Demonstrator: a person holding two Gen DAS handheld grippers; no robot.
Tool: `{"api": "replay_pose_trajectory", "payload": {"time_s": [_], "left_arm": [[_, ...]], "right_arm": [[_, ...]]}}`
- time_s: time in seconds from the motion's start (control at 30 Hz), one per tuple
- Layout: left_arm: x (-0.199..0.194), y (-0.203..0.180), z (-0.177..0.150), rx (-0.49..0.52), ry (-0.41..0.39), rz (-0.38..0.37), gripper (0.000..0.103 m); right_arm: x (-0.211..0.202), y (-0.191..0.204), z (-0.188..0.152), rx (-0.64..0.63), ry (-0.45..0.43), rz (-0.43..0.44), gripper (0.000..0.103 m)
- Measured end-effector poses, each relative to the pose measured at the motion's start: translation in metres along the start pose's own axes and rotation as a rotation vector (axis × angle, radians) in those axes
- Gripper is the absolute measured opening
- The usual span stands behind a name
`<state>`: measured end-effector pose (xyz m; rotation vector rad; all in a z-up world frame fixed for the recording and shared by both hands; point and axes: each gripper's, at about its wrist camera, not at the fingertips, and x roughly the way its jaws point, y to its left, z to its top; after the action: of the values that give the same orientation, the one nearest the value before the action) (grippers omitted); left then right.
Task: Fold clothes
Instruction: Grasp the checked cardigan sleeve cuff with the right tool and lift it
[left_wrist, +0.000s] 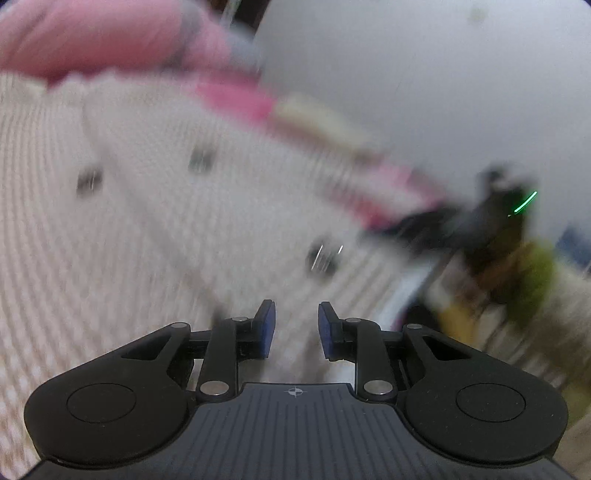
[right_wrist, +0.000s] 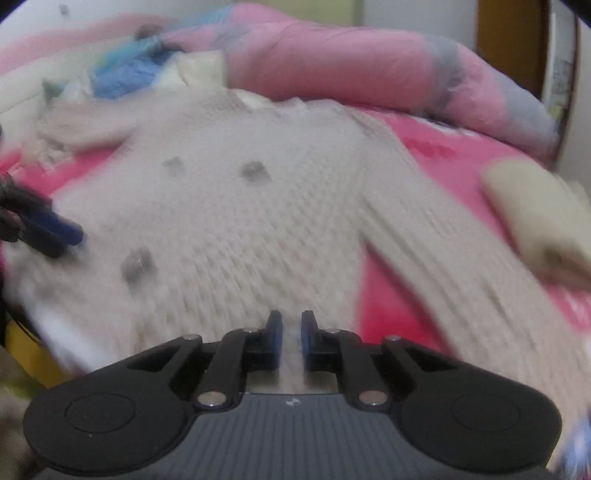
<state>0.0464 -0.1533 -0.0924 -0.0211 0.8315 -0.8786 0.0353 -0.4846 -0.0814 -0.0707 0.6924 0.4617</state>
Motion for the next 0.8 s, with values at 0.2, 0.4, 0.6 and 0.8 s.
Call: {"api": "replay_pose_trajectory", "payload": {"time_s": [0.2,0.4,0.6,0.8], "left_arm": [[-0.030,0.007,-0.008,-0.064,-0.034,-0.008,0.025],[-0.027,0.000,0.014,-0.051,-0.077,-0.001,0.026],[-0.004,-0.008,0.028,-0.006,-0.099,0.048,0.026],[0.015,-0.003,0.046,-0.015,-0.095,0.068,0.026]], "right_arm": [[-0.064,-0.033,-0.035,0.262,-0.022,-0.161,0.013],[-0.086,-0.097,-0.057,0.818,-0.200,-0.109,0.024],[-0.055,-0.134,-0.078,1.306,-0.259,0.124,0.044],[-0.014,-0.154,-0.087,1.566,-0.348,0.131,0.044]]}}
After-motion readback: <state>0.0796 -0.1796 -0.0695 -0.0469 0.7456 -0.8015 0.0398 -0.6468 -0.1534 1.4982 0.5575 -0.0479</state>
